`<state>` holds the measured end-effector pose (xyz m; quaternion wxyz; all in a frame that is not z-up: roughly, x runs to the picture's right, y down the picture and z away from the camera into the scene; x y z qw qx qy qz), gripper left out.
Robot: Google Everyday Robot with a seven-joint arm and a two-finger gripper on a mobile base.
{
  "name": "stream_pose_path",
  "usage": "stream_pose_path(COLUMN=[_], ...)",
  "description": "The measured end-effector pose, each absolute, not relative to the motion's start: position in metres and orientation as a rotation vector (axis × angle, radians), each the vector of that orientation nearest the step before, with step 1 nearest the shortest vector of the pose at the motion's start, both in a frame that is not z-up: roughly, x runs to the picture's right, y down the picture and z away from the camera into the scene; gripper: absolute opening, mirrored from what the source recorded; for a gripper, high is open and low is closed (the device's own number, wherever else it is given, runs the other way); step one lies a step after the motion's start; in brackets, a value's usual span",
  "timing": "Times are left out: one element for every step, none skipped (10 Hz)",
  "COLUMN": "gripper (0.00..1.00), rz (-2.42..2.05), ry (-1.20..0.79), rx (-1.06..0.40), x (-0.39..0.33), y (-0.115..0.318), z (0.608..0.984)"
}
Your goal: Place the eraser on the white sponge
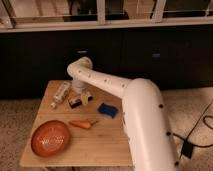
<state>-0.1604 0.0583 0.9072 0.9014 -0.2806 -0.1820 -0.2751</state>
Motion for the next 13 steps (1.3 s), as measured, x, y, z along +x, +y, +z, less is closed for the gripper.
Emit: stream_pose_path(gripper=[0.8,0.8,0.8,0.8,0.8,0.8,0.8,0.8,0.78,0.72,0.69,0.68,0.68], rz=[-0.569,-0.569,-0.569,-0.568,-0.568,-0.568,-0.567,-0.567,-0.567,-0.567,-0.567,-0.567,-0.567], ry=[-0.377,-0.377,-0.377,-0.378,-0.378,-0.378,-0.378,-0.378,-0.378,-0.377,-0.376,-0.377,-0.376], rx=[-0.58,-0.579,-0.579,-0.578,-0.578,-0.578,-0.577,-0.577,-0.576,-0.576,-0.576,-0.575,-0.574], x=[-0.161,-0.161,-0.161,-0.162,-0.162,-0.163,-0.163,-0.163,-0.164,-0.164,-0.164,-0.165,-0.166], y=[0.058,0.058,0.058,0.057,0.058,0.057,0.057,0.057,0.057,0.057,0.057,0.057,0.057], z=[0.908,0.909,0.91,0.911,0.912,0.913,0.914,0.915,0.916,0.917,0.918,0.92,0.92])
